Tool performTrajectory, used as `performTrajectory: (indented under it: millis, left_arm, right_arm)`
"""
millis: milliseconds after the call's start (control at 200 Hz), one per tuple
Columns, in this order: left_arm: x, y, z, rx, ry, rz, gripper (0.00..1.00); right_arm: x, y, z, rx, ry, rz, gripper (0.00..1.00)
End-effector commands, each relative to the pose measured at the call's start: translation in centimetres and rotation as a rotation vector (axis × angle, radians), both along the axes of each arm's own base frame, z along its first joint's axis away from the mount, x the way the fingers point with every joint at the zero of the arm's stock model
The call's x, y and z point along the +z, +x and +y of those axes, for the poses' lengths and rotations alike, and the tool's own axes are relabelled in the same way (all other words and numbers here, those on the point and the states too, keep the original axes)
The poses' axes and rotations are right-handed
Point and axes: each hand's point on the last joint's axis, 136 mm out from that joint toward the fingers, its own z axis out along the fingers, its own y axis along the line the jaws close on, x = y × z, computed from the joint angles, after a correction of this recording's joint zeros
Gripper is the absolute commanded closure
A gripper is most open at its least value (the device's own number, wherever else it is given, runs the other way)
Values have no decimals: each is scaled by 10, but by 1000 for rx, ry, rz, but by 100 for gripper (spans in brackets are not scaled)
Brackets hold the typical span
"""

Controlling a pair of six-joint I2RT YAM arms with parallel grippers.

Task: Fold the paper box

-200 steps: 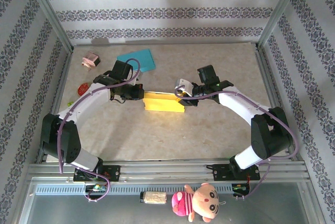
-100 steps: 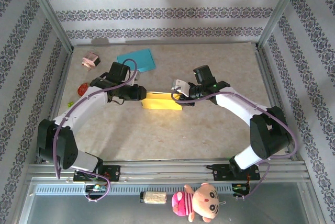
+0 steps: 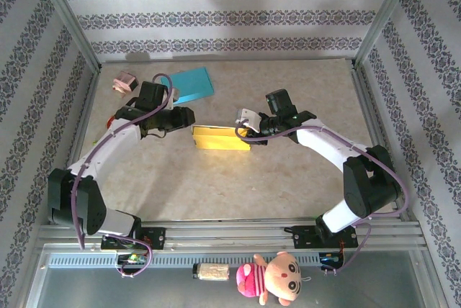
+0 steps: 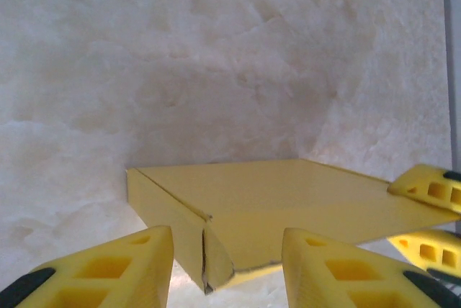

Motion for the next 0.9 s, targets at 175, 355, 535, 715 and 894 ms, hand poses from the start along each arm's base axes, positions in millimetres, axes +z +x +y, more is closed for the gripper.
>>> performTrajectory:
  millis: [175, 355, 535, 715, 894]
  left_arm:
    - [-13, -1, -9, 21, -104, 68, 82]
    - [-44, -21, 3, 48, -43, 138, 87]
    - [-74, -27, 12, 69, 11, 162, 83]
    - [-98, -20, 20, 59, 93, 142, 76]
    - [-118, -18, 12, 21, 93, 162, 76]
  right_arm:
    - [-16, -1, -5, -3, -71, 24, 80]
    - [-18, 3, -4, -18, -81, 24, 80]
    - [-27, 5, -7, -44, -111, 36, 80]
    - [-26, 12, -8, -92, -116, 56, 74]
    - [-15, 12, 0, -119, -65, 137, 62]
